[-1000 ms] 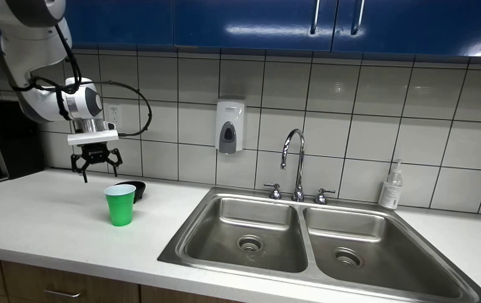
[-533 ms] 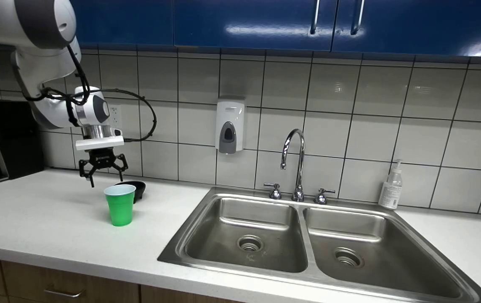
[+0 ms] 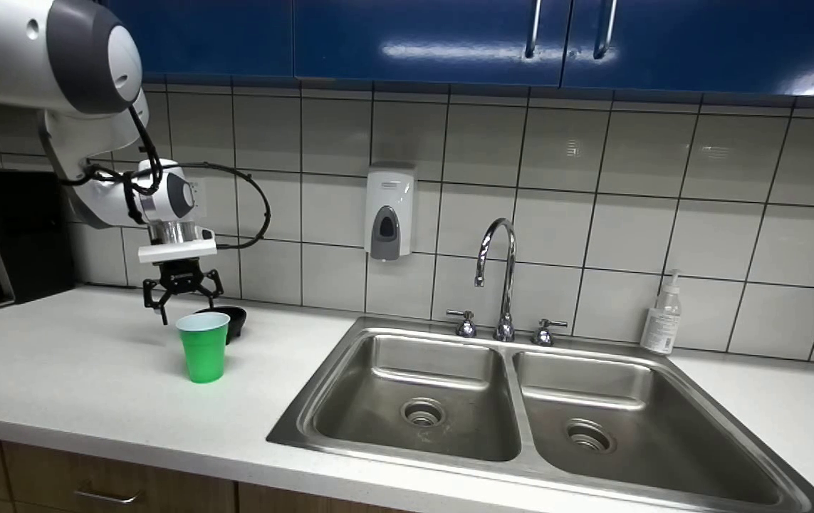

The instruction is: Put the black bowl in the sink on the left.

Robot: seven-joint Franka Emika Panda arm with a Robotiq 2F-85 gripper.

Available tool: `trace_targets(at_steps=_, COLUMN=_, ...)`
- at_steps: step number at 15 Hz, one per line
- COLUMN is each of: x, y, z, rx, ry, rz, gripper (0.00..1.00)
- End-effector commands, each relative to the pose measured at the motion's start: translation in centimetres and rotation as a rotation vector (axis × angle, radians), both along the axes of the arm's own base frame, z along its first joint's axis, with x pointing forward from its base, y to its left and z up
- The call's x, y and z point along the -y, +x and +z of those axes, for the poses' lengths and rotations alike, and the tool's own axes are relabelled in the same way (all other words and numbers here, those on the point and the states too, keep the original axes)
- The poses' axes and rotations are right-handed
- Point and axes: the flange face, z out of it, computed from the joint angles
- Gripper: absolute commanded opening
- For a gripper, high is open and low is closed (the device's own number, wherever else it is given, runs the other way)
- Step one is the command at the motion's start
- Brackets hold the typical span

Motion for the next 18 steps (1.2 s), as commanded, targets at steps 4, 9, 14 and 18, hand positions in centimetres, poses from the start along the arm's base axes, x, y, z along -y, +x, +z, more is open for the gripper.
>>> trace_targets(at_steps=4, x=-0.39, y=1.43, z=-0.09, rx=-0.01, ry=-0.024, rz=-0.023, gripper=0.72)
trace_targets(at_steps=9, x=-0.51, y=1.76, z=-0.09, rx=-0.012, ry=-0.02, rz=-0.024, gripper=0.4)
trace_targets(at_steps=14, x=-0.54, y=1.96, z=0.36, rx=-0.008, ry=-0.005, rz=-0.025, gripper=0.01)
trace_targets(at_steps=18, x=-0.65, y=1.92, z=0.63, rx=-0.003, ry=0.0, rz=-0.02, gripper=0.02)
